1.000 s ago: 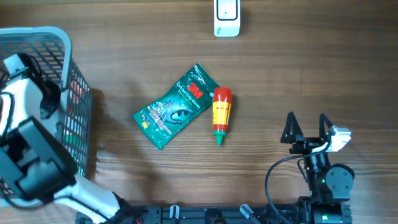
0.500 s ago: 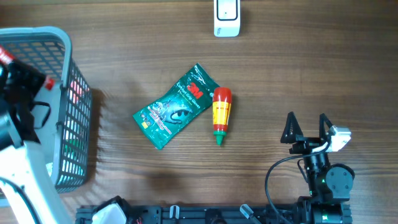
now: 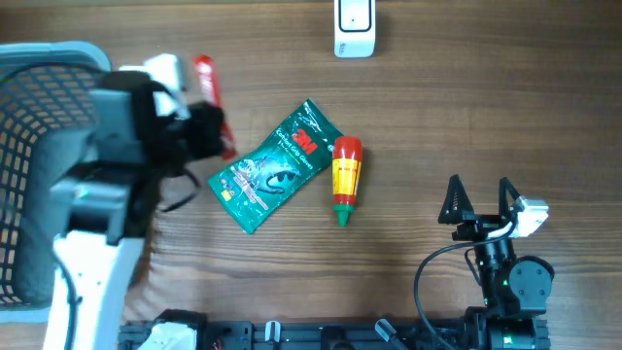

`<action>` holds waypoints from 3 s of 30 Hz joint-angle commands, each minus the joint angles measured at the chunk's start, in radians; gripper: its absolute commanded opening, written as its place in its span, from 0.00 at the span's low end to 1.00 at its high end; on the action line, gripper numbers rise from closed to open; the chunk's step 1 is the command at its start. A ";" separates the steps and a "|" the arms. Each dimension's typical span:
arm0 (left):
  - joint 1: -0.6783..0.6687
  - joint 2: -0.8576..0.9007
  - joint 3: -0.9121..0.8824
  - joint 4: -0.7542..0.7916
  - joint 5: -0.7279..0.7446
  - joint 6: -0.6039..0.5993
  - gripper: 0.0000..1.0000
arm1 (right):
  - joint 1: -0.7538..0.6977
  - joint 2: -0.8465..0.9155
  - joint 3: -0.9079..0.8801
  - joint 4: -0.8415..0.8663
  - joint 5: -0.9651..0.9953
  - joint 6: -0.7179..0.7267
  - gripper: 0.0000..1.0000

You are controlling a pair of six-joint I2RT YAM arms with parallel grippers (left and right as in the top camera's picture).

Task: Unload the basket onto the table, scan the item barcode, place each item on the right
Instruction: 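Carry the Nescafe stick out and place it beside the sauce bottle, then reach the left gripper into the basket and grasp the light green pouch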

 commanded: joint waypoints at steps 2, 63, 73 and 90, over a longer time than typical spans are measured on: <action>-0.148 0.099 0.000 -0.011 -0.129 0.019 0.04 | 0.006 -0.011 -0.001 0.003 0.014 0.004 1.00; -0.299 0.254 0.064 0.187 -0.434 -0.089 1.00 | 0.006 -0.011 -0.001 0.003 0.014 0.004 1.00; 0.146 -0.014 0.178 0.125 -0.652 -0.156 1.00 | 0.006 -0.011 -0.001 0.003 0.014 0.004 1.00; 0.873 0.371 0.177 -0.301 -0.314 -0.621 0.97 | 0.006 -0.011 -0.001 0.003 0.014 0.004 1.00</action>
